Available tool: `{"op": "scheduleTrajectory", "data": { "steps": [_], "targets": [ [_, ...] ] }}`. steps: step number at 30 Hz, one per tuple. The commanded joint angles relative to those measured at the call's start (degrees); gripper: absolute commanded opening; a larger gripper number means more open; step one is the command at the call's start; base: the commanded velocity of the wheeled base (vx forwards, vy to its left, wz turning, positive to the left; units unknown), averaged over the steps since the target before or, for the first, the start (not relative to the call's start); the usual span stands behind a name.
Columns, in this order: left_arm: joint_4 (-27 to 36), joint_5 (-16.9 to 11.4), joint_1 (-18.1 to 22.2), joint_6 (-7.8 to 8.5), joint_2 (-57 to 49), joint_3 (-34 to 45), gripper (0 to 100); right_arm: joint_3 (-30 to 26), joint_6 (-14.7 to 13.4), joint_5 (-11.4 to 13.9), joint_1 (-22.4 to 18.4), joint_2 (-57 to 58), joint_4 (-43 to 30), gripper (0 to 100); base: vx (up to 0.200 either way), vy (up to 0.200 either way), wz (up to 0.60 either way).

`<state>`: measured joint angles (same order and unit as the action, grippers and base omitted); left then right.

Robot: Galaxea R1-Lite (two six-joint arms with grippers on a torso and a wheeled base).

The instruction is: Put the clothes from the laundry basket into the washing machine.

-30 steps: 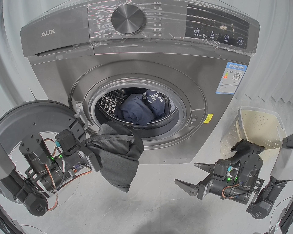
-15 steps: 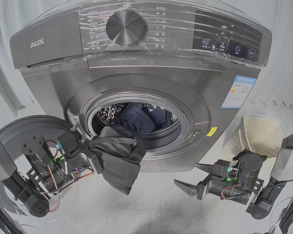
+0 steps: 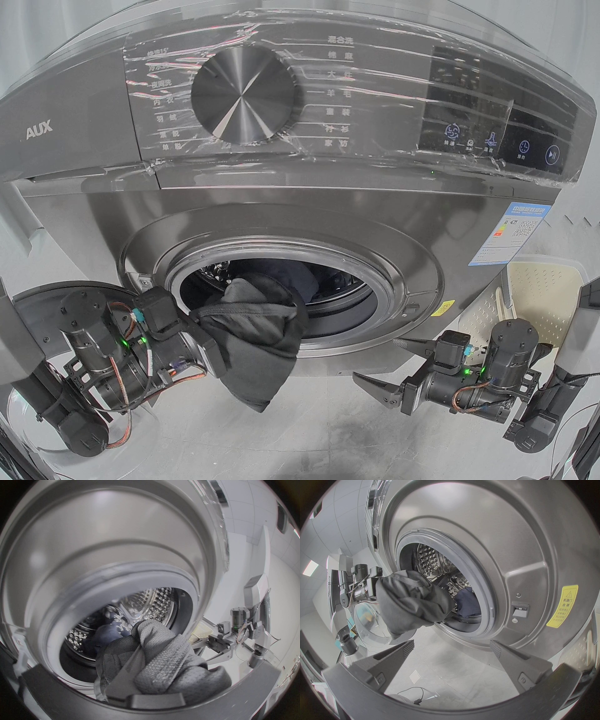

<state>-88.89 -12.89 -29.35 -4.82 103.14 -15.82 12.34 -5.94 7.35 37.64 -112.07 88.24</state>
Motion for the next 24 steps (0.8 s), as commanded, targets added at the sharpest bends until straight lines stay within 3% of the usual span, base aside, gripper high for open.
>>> {"op": "scheduleTrajectory", "data": {
  "steps": [1, 4, 6, 24],
  "targets": [
    [0.0, 0.1, -2.9, -0.02, 1.6, 1.1, 0, -0.1, 0.0, 0.0, 0.8, 0.1, 0.0, 100, 0.0, 0.0, 0.0],
    [0.0, 3.0, -5.8, 2.09, 6.0, -1.8, 0, -0.1, -0.2, -0.1, 2.3, 0.4, 0.0, 100, 0.0, 0.0, 0.0],
    [-0.1, 3.8, -6.2, 2.27, 8.1, -3.5, 0, 0.0, -0.2, -0.1, 2.6, 0.5, 0.0, 100, 0.0, 0.0, 0.0],
    [-0.1, 4.4, -2.9, 0.77, 23.2, -22.2, 0, 0.0, -0.4, -0.2, 4.0, 0.5, 0.0, 100, 0.0, 0.0, 0.0]
  ]
}}
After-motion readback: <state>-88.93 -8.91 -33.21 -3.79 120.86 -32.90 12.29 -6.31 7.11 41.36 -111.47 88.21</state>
